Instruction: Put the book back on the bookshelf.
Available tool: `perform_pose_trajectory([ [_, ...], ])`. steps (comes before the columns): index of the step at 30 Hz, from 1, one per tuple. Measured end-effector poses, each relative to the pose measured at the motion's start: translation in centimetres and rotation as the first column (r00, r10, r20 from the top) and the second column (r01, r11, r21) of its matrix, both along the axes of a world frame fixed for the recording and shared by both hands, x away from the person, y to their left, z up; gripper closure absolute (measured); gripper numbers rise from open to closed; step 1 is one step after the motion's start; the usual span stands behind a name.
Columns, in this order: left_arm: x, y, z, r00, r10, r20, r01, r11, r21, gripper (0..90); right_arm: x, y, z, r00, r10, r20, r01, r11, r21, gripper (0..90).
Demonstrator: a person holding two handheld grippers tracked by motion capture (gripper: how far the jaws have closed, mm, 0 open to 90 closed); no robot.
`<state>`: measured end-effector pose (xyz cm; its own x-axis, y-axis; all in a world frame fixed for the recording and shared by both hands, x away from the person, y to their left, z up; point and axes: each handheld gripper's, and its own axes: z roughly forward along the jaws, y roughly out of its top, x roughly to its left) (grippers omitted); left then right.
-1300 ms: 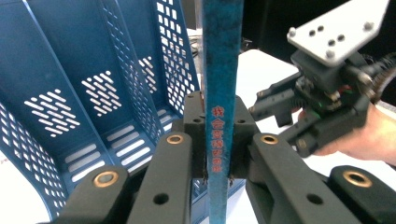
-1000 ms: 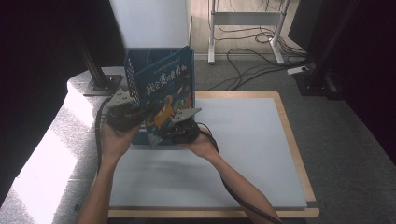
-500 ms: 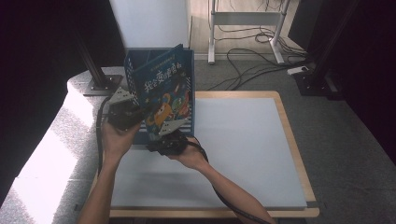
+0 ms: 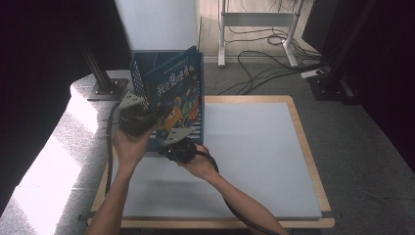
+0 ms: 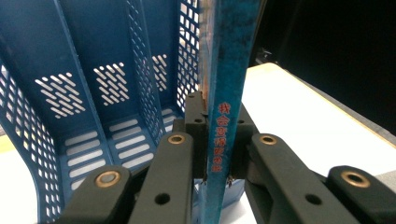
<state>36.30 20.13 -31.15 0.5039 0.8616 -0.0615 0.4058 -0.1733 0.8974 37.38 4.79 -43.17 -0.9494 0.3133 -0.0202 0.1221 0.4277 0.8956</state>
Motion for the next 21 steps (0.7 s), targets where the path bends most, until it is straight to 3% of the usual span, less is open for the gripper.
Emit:
perform_pose_trajectory([
  [2,0.1,-0.4,-0.1,1.0,0.004,0.004,-0.004,1.0,0.007,83.2,0.4,-0.2,-0.2,0.9995,-0.024,-0.019,0.024,0.9997,0.006,88.6],
  [12,0.9,-1.4,-0.8,0.9998,0.02,0.007,-0.02,0.9998,0.007,83.2,1.7,-1.2,-1.0,0.9963,-0.083,-0.02,0.083,0.9965,0.001,88.7],
  [21,1.5,-2.5,-1.3,0.9981,0.05,0.036,-0.05,0.9988,-0.002,83.2,2.9,-2.3,-1.4,0.9921,-0.125,0.001,0.125,0.9921,-0.004,88.8],
])
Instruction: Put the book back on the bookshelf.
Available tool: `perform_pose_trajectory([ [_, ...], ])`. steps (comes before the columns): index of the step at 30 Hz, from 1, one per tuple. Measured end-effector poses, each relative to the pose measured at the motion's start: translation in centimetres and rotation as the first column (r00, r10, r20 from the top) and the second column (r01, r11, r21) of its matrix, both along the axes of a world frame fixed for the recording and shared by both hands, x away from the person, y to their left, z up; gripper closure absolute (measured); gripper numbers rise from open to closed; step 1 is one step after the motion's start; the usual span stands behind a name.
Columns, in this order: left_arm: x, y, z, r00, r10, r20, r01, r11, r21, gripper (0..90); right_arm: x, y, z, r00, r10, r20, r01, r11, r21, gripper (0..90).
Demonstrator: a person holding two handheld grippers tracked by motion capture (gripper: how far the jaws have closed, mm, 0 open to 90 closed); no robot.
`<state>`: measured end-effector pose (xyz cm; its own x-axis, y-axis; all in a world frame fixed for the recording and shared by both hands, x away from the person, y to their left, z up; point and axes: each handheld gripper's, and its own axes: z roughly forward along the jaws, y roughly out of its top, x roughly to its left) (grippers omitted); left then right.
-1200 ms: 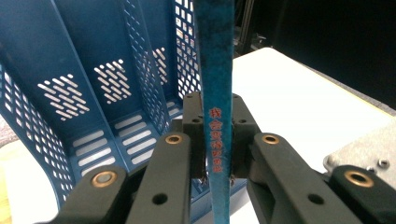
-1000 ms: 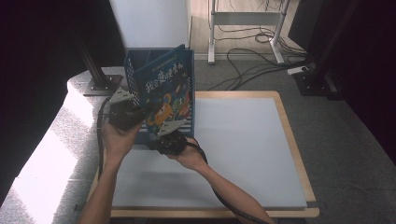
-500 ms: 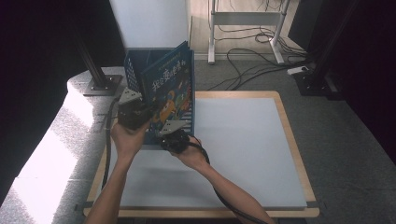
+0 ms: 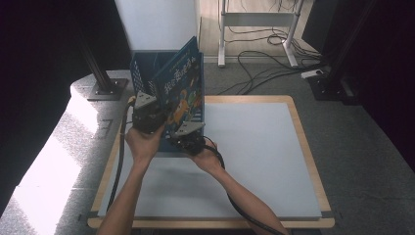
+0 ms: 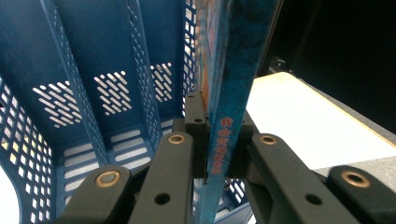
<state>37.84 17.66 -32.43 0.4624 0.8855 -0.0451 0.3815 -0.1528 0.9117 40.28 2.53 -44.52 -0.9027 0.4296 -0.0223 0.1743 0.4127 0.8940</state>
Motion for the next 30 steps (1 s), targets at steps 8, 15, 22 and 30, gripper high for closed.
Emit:
perform_pose_trajectory([
  [8,0.4,-0.3,-0.2,0.9996,0.029,0.004,-0.029,0.9992,-0.026,83.2,0.5,-0.4,-0.1,0.9998,-0.02,0.009,0.02,0.9998,0.004,88.8],
  [15,0.5,-0.6,-0.3,0.9987,0.05,0.01,-0.05,0.9983,-0.031,83.2,0.7,-0.7,-0.1,0.9993,-0.035,0.01,0.035,0.9994,0.001,88.8],
  [22,0.8,-1.2,-0.2,0.9981,0.06,0.016,-0.059,0.998,-0.02,83.2,1.2,-1.0,-0.2,0.9991,-0.043,0.005,0.043,0.999,0.01,88.8],
  [30,1.2,-2.0,-0.3,0.997,0.072,0.029,-0.071,0.9974,-0.003,83.2,1.7,-1.4,-0.2,0.9982,-0.061,-0.001,0.061,0.9981,0.015,88.8],
])
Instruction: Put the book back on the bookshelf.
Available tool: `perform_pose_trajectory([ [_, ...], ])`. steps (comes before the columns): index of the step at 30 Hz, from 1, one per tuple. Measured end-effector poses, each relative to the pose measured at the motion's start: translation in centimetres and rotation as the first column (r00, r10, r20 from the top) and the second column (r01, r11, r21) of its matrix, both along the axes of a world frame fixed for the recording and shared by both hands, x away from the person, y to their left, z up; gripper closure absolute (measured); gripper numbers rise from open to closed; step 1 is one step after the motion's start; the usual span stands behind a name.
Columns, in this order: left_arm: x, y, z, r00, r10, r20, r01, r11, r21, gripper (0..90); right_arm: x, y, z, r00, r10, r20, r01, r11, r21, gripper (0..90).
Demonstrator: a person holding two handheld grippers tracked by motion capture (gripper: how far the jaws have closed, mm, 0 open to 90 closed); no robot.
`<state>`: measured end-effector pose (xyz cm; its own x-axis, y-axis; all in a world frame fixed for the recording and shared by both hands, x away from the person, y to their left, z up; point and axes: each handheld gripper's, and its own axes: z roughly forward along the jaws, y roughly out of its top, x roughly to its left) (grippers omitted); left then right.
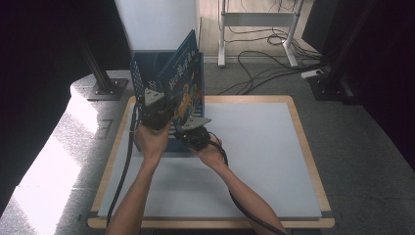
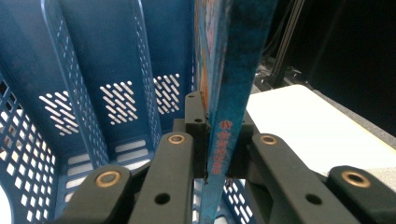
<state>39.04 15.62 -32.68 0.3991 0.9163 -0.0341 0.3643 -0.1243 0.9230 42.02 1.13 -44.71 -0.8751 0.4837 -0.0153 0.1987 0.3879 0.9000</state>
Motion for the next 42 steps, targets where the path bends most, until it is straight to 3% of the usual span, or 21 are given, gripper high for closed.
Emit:
perform_pose_trajectory([
  [3,0.3,-0.2,-0.2,1.0,0.005,-0.008,-0.005,1.0,0.007,83.1,0.2,-0.1,-0.1,0.9999,-0.01,0.005,0.01,0.9999,-0.01,88.8],
  [7,0.8,-0.5,-1.1,0.9994,0.013,-0.031,-0.013,0.9999,0.005,83.1,0.7,-0.5,-1.0,0.9995,-0.022,-0.025,0.021,0.9997,-0.008,88.8],
  [23,0.5,-0.1,-1.7,0.9995,0.015,-0.029,-0.014,0.9999,0.003,83.2,0.8,-0.6,-1.8,0.9969,-0.019,-0.076,0.021,0.9996,0.021,85.7],
  [25,0.6,-0.2,-2.1,0.9987,0.013,-0.049,-0.013,0.9999,0.005,83.2,0.4,-0.3,-1.8,0.9978,0.005,-0.066,-0.004,0.9998,0.019,84.4],
  [28,0.8,-0.3,-2.6,0.9982,0.011,-0.059,-0.01,0.9999,0.01,83.2,0.2,0.0,-1.6,0.9985,-0.009,-0.054,0.01,0.9999,0.01,84.1],
  [42,2.0,-0.9,-5.3,0.9927,0.007,-0.12,-0.002,0.9992,0.04,83.1,0.3,-1.0,-2.0,0.9962,0.008,-0.086,-0.004,0.9992,0.04,79.0],
])
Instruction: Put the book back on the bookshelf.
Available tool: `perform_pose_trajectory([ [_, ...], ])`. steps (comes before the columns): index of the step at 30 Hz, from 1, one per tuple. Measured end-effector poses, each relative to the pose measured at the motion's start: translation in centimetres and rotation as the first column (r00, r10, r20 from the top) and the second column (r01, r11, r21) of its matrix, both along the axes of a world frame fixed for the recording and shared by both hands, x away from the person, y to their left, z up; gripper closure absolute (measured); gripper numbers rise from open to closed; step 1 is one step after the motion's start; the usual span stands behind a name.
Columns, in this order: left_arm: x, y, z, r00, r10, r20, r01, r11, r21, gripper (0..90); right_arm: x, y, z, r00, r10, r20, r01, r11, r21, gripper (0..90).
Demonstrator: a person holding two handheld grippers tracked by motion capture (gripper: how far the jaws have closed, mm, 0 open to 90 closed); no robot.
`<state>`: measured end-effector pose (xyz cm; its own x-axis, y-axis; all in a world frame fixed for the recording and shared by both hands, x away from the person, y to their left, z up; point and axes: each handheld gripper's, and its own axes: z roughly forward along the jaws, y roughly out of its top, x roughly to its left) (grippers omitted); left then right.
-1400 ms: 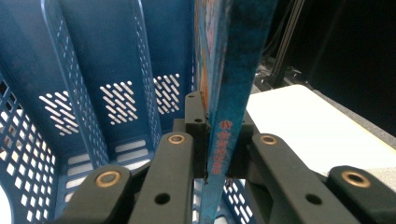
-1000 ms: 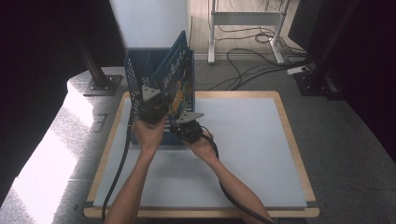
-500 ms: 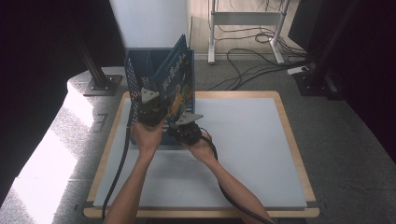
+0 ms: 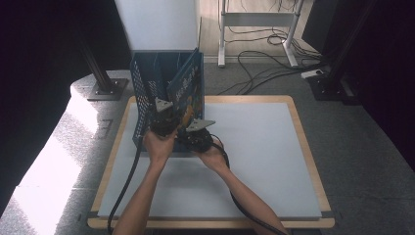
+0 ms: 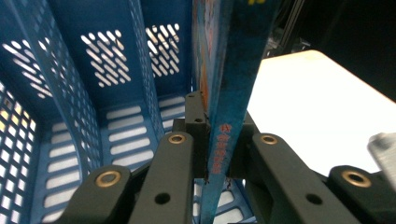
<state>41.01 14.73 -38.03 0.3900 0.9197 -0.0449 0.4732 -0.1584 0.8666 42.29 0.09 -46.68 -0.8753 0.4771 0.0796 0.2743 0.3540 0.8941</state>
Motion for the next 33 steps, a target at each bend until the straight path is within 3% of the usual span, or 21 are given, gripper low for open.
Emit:
perform_pose_trajectory([
  [4,0.4,0.2,-1.0,0.9998,0.004,-0.021,-0.005,0.9999,-0.015,83.0,0.2,-0.9,-0.2,0.9998,-0.007,-0.017,0.008,0.9996,0.029,76.1],
  [11,0.4,0.7,-1.3,0.9981,-0.024,-0.056,0.023,0.9996,-0.015,80.9,0.5,-2.3,-0.3,0.9983,-0.003,-0.058,0.007,0.9974,0.072,72.1],
  [18,0.5,1.2,-1.6,0.9985,-0.027,-0.047,0.025,0.9989,-0.039,78.7,-0.1,-2.8,-0.1,0.9997,0.003,-0.024,-0.001,0.9984,0.057,65.8],
  [21,0.4,1.4,-1.7,0.9988,-0.035,-0.033,0.034,0.9991,-0.025,74.2,-0.2,-3.2,0.1,0.9999,0.006,-0.015,-0.005,0.9985,0.055,62.1],
  [29,-0.3,1.9,-1.3,0.9986,-0.05,-0.018,0.051,0.998,0.036,43.9,-0.3,-4.0,0.5,0.9999,0.005,-0.014,-0.004,0.9982,0.06,53.2],
  [32,-0.8,2.1,-1.3,0.9983,-0.057,-0.008,0.058,0.9974,0.043,32.4,-0.5,-4.3,0.5,1.0,-0.001,-0.009,0.001,0.9986,0.053,48.1],
  [33,-0.9,2.3,-1.3,0.9983,-0.058,-0.007,0.058,0.9975,0.04,32.4,-0.5,-4.3,0.5,1.0,-0.001,-0.009,0.001,0.9986,0.053,48.1],
])
